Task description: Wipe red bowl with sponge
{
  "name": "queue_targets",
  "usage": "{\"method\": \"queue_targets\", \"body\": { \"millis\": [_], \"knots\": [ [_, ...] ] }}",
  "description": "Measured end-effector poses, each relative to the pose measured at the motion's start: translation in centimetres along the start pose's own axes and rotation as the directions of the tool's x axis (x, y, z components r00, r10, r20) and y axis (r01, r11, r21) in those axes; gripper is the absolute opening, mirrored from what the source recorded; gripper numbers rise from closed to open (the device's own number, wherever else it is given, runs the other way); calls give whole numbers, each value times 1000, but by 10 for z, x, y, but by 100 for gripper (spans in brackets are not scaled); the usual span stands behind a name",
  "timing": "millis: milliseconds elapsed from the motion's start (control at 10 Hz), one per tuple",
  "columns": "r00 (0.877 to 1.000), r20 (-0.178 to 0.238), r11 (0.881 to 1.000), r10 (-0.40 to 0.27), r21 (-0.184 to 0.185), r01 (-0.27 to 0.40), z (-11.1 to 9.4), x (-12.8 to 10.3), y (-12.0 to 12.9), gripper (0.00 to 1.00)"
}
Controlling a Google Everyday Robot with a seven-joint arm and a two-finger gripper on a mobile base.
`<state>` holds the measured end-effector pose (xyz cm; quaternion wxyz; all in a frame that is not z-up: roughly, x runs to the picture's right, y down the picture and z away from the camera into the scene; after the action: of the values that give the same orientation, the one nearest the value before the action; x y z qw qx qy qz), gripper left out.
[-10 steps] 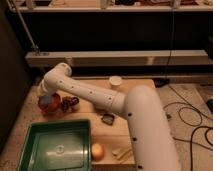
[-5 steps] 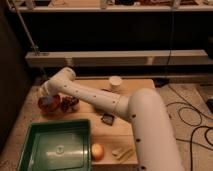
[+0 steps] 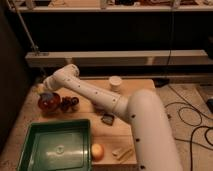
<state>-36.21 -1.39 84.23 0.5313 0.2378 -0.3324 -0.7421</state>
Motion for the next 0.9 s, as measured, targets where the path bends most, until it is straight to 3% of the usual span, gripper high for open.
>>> {"method": "queue_targets", "body": {
  "millis": [200, 600, 900],
  "knots": [
    [995, 26, 995, -93, -42, 94, 10, 0, -13, 0],
    [984, 118, 977, -131, -152, 148, -1, 2, -12, 0],
    [969, 210, 974, -132, -156, 167, 3, -11, -11, 0]
  ]
}}
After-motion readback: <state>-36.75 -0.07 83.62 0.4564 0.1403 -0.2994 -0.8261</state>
